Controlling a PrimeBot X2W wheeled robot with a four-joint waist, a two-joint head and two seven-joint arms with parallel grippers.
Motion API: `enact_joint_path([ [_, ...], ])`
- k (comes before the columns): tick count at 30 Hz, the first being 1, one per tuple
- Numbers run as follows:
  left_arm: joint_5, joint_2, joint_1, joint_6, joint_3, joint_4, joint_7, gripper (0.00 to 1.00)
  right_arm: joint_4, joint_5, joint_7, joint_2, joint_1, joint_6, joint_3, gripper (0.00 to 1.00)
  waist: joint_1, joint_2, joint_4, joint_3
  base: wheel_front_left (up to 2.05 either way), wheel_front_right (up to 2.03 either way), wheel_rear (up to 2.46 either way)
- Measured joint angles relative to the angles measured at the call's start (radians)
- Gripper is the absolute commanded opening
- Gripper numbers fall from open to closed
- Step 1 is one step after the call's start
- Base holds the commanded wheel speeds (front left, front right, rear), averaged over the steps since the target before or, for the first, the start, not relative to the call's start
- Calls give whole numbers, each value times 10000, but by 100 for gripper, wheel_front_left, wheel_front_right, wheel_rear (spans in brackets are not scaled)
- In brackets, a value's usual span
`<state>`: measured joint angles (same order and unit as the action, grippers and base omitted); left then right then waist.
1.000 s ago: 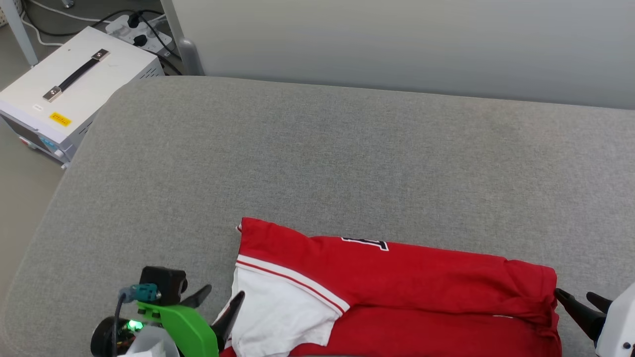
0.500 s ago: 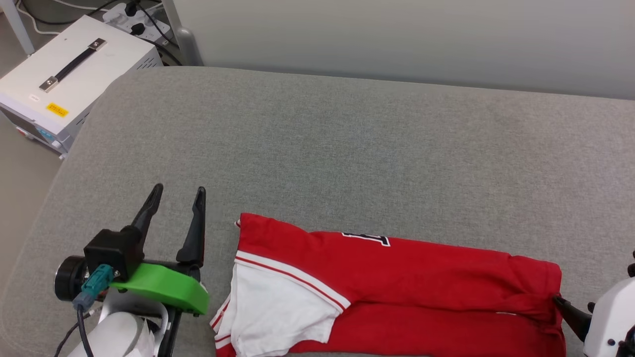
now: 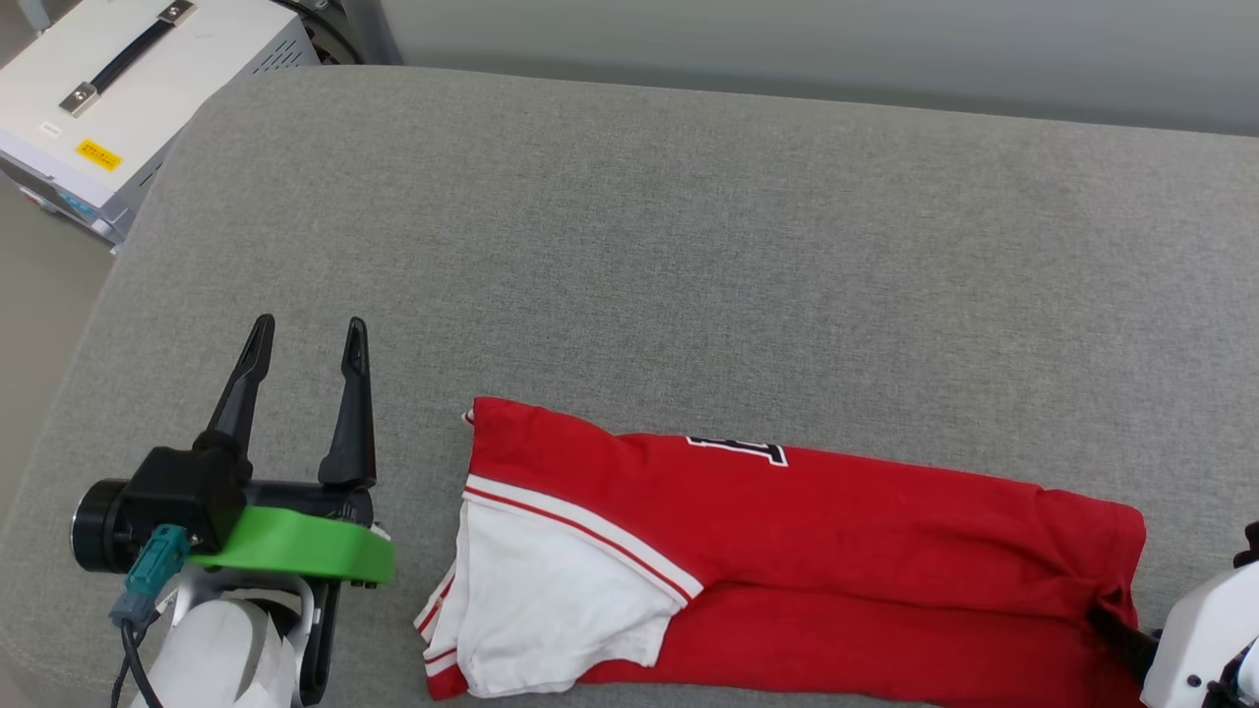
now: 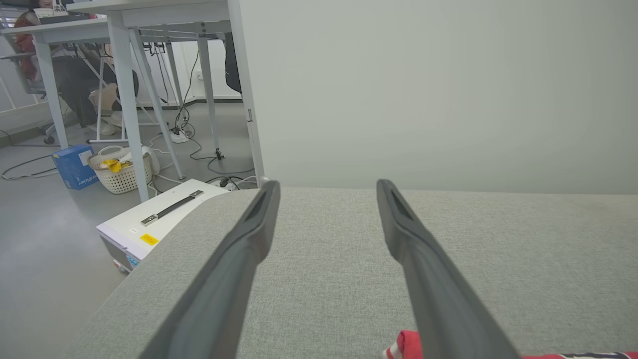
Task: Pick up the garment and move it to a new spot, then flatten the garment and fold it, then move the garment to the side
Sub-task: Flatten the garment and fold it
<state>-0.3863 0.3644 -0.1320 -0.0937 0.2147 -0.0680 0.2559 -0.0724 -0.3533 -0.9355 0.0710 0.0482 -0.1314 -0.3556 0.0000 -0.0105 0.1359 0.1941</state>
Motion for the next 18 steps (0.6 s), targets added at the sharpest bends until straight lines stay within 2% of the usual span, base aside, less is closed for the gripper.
enact_joint_path([
  [5,558,-416,104,637,-378,362,0,100,531,-73,130,44,-55,0,236,100,0,0,57,76,0,0,0],
  [11,963,-943,128,1183,-709,696,0,100,978,-401,307,173,-108,15,612,100,0,0,63,51,0,0,0],
  [12,1116,-1151,133,1392,-878,842,2,100,1076,-568,447,236,-127,19,826,5,0,0,63,1,0,0,0],
  [13,1152,-1208,135,1463,-918,890,2,100,1103,-579,548,249,-134,21,909,0,0,0,61,-22,0,0,0],
  [18,1315,-1425,246,1710,-1068,1057,0,100,1208,-746,997,215,-240,15,1244,0,0,0,34,-183,0,0,0],
])
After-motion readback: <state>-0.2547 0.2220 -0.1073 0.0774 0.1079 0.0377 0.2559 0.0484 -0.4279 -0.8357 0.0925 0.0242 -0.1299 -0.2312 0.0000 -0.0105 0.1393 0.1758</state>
